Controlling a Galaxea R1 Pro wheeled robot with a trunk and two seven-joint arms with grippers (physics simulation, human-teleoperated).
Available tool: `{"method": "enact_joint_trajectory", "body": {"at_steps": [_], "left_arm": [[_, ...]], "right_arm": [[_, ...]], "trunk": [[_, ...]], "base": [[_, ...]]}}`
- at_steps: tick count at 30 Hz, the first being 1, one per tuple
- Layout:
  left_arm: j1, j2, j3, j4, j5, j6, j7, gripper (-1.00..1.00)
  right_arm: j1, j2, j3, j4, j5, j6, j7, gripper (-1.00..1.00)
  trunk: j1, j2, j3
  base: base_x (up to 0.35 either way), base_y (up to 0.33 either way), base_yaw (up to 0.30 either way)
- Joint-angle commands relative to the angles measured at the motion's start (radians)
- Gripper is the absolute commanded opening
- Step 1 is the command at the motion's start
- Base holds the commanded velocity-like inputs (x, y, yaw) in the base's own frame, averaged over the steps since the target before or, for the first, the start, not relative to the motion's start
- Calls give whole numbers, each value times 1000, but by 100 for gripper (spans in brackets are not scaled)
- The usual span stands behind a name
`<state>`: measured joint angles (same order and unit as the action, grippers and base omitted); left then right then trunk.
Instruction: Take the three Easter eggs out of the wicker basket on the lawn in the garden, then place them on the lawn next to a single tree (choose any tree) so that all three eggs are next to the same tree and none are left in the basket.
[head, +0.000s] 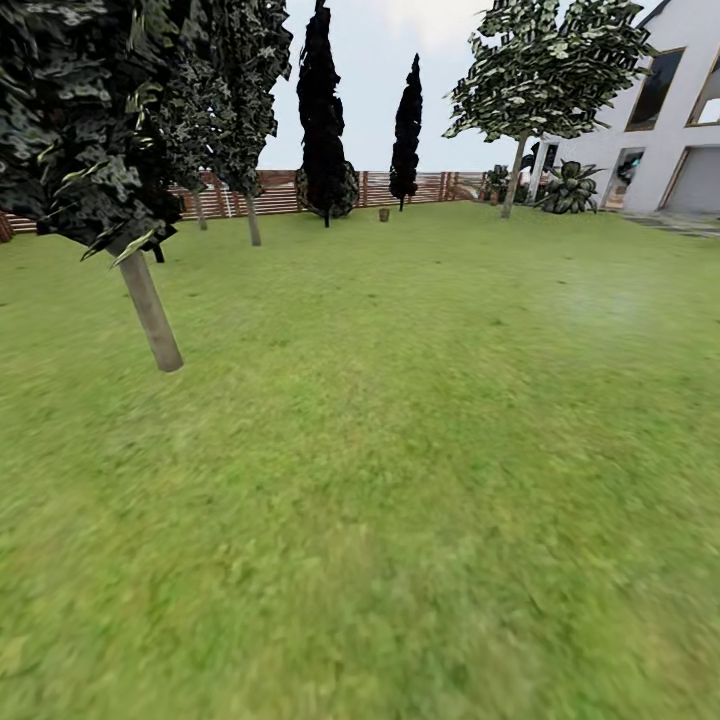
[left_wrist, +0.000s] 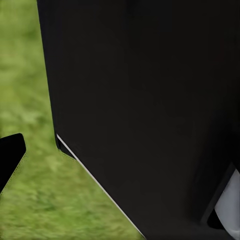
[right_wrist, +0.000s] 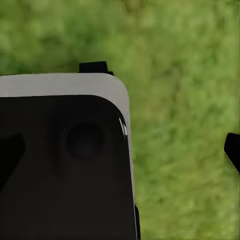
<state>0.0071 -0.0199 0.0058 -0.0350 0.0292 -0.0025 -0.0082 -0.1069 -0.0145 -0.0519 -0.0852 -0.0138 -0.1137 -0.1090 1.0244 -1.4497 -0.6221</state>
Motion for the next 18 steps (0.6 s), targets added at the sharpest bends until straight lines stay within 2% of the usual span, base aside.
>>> {"method": "enact_joint_trajectory", "body": {"at_steps": [1, 18], "left_arm": [[1, 0, 0, -2, 3, 0, -1, 100], [1, 1, 0, -2, 3, 0, -1, 100]], "right_arm": [[0, 0, -5, 1, -2, -4, 0, 100], [0, -1, -5, 1, -2, -4, 0, 100]], "trunk": [[1, 0, -1], [1, 0, -1]], "base": [[341, 0, 0], [341, 0, 0]]}}
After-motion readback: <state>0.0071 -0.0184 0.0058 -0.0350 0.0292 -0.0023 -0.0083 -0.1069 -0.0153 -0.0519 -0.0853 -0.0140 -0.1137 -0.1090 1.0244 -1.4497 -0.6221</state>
